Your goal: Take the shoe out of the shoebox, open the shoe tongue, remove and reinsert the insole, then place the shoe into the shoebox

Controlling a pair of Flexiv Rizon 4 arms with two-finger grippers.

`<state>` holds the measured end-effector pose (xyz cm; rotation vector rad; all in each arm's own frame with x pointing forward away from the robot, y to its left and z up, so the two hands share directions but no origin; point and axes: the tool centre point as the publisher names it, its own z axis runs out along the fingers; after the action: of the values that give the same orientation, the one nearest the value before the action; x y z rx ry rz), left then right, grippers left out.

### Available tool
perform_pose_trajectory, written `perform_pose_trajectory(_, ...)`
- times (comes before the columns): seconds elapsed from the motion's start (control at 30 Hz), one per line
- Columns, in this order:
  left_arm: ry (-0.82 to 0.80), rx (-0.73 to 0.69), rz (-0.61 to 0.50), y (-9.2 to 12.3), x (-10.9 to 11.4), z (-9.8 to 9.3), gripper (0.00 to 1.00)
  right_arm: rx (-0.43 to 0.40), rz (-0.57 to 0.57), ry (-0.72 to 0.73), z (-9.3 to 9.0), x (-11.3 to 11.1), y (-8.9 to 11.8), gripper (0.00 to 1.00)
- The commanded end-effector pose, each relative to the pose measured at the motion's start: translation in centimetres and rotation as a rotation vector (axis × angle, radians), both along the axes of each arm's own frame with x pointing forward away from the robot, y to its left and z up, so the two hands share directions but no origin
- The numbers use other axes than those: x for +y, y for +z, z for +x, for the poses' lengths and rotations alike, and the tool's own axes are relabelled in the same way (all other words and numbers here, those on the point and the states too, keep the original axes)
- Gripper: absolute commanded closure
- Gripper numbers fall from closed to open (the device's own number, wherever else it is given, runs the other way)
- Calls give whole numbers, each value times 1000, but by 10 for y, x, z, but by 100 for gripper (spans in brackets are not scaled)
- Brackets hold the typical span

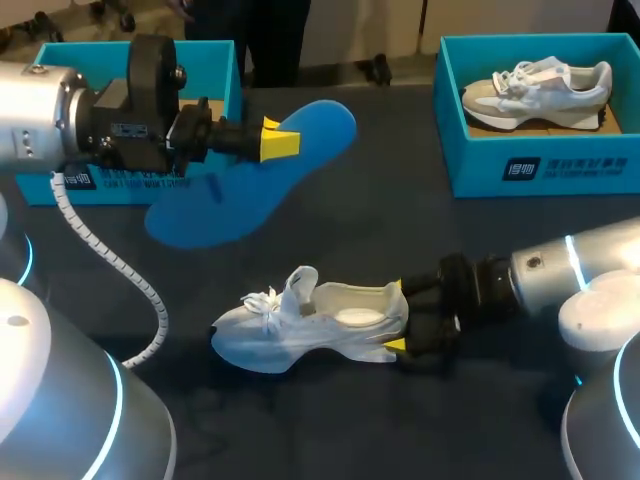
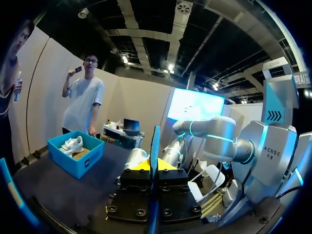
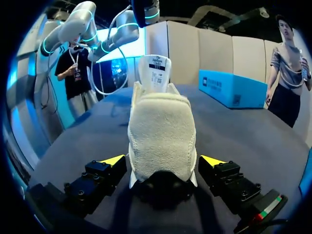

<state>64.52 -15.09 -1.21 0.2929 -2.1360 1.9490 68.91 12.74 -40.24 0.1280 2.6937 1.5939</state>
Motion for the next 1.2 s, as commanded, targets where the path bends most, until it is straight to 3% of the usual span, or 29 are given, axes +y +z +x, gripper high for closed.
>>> perform_pose_trajectory(0.03,1,8,-7,6,3,-3,100,28,-186,14,-4,-12,15,0)
perform_pose_trajectory(0.43,0,32,-14,11,6,-5,100,43,-500,27,0,-24,28,0)
perform_pose_trajectory(0.73,0,32,-14,11,6,-5,100,55,-879,32,4,-25,50,0)
perform_pose_trajectory(1.2,0,32,-14,11,6,-5,100,61,-1049,31,2,-14,70,0)
